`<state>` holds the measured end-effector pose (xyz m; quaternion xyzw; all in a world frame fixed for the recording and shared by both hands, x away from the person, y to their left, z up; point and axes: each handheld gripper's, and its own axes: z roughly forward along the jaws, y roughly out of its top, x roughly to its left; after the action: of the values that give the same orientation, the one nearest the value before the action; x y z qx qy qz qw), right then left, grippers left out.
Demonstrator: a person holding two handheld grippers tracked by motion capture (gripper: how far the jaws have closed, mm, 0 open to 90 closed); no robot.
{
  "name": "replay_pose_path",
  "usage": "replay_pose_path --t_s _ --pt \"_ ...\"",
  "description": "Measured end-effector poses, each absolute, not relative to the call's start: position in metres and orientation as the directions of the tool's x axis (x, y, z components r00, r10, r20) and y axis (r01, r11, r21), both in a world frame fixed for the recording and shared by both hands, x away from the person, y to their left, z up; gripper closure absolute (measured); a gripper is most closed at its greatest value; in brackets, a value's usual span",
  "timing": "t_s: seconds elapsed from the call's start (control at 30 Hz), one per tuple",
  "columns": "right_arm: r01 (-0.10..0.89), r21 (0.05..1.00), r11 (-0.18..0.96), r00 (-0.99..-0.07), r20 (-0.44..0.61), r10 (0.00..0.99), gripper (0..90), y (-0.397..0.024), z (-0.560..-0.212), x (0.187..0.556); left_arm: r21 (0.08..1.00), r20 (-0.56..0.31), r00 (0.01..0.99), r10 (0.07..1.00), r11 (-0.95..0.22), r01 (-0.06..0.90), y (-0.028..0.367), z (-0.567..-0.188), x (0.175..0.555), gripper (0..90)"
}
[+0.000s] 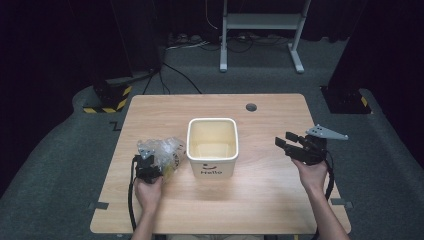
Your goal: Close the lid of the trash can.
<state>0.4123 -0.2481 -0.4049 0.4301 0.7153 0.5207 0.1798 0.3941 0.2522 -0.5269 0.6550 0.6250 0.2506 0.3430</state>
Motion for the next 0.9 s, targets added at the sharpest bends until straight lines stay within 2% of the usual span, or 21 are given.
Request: replay_pose_path --t_s 0.9 --pt "0.438 0.894 0.099 -0.567 0.189 0.802 45.6 -0.247 -0.435 0.400 0.763 -0.105 0.094 0.990 0.019 0.646 0.253 -0.527 0.394 33.1"
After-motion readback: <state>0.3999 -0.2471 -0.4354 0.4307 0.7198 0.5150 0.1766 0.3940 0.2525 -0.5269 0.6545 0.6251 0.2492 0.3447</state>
